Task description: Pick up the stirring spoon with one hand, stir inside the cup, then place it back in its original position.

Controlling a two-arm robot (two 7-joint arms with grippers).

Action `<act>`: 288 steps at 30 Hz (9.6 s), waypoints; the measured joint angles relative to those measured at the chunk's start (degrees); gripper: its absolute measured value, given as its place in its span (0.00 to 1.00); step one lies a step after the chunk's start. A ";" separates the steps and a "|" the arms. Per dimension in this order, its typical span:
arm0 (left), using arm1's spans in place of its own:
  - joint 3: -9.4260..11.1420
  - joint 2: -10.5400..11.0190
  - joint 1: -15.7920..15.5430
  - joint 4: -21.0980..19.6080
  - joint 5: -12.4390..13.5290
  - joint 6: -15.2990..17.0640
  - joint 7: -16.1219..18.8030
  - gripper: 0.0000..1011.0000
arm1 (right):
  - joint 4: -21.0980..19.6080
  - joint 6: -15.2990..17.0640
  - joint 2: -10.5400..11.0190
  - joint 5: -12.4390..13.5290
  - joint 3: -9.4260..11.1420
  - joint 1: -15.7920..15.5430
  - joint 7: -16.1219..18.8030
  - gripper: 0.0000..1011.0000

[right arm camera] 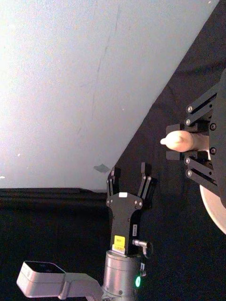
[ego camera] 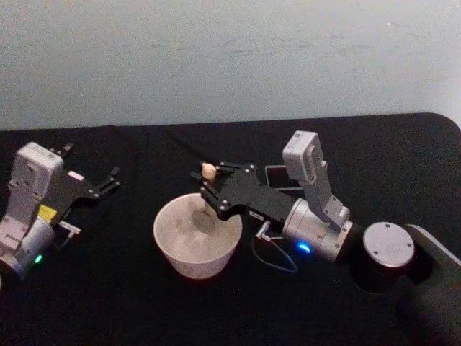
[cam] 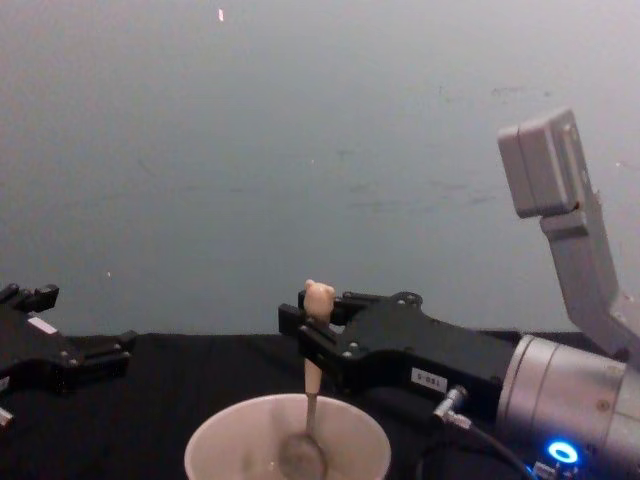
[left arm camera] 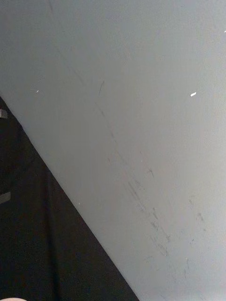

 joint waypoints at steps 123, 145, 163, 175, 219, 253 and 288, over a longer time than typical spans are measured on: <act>0.00 0.00 0.00 0.00 0.00 0.00 0.00 0.99 | -19.16 19.10 8.21 6.53 10.71 -11.20 -13.14 0.21; 0.00 0.00 0.00 0.00 0.00 0.00 0.00 0.99 | -18.13 20.41 7.56 5.74 11.06 -11.79 -13.88 0.21; 0.00 0.00 0.00 0.00 0.00 0.00 0.00 0.99 | -18.13 20.43 7.58 5.63 11.04 -11.76 -13.91 0.36; 0.00 0.00 0.00 0.00 0.00 0.00 0.00 0.99 | -18.18 20.38 7.60 5.68 11.04 -11.76 -13.89 0.72; 0.00 0.00 0.00 0.00 0.00 0.00 0.00 0.99 | -10.31 12.27 5.48 -3.92 16.96 -11.18 -22.90 0.99; 0.00 0.00 0.00 0.00 0.00 0.00 0.00 0.99 | -6.94 12.75 4.30 -6.84 16.31 -11.51 -22.70 0.99; 0.00 0.00 0.00 0.00 0.00 0.00 0.00 0.99 | -7.04 12.76 4.35 -6.71 16.31 -11.51 -22.71 0.99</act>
